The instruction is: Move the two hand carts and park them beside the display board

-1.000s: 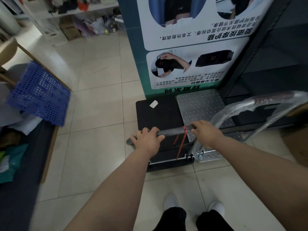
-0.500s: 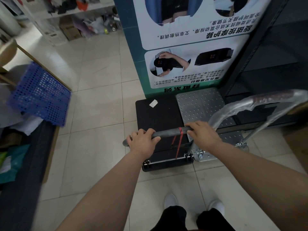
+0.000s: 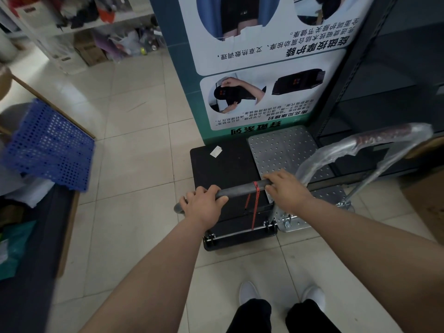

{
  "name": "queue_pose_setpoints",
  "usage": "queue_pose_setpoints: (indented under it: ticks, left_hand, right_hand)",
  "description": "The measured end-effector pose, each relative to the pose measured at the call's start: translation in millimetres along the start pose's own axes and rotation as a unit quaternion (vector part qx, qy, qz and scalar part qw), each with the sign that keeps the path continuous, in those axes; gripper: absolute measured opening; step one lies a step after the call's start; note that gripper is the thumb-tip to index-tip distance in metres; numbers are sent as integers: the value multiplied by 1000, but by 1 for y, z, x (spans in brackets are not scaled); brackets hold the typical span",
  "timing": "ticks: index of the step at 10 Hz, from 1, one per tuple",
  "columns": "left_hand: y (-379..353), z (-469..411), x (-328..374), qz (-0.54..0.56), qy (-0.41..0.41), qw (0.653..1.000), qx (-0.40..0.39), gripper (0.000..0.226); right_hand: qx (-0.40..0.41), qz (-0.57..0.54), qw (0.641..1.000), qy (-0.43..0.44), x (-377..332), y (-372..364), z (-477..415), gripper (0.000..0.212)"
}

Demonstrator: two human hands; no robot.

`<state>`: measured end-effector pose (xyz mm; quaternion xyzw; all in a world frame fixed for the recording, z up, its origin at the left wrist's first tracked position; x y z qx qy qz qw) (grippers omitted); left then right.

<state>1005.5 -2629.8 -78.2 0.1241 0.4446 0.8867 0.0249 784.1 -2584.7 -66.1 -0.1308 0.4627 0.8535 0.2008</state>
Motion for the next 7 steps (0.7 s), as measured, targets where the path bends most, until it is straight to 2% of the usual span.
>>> queue_pose_setpoints:
  ticks: [3,5,7]
  left_hand:
    - [13,-15,-4,-25,4,1000,-16,39]
    - [27,-5,12,-8,-17,1000,-6,55]
    - [29,26,54,27,-35,999,11,54]
  right_hand:
    - [5,6,1000,-24,-8,7,13,59]
    - [-9,23,999,-36,-4,17,42,58]
    - [-4,41,999,-14,10,28,84,54]
Point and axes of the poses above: each hand's wrist, its own z-axis away from the middle knuckle, its own y-axis out of the back of the hand, x = y × z, the point moved 4 cm from there along -z, towards the middle knuckle, and after that the axes turned 15 degrees about -x, right-handed, at the moved point
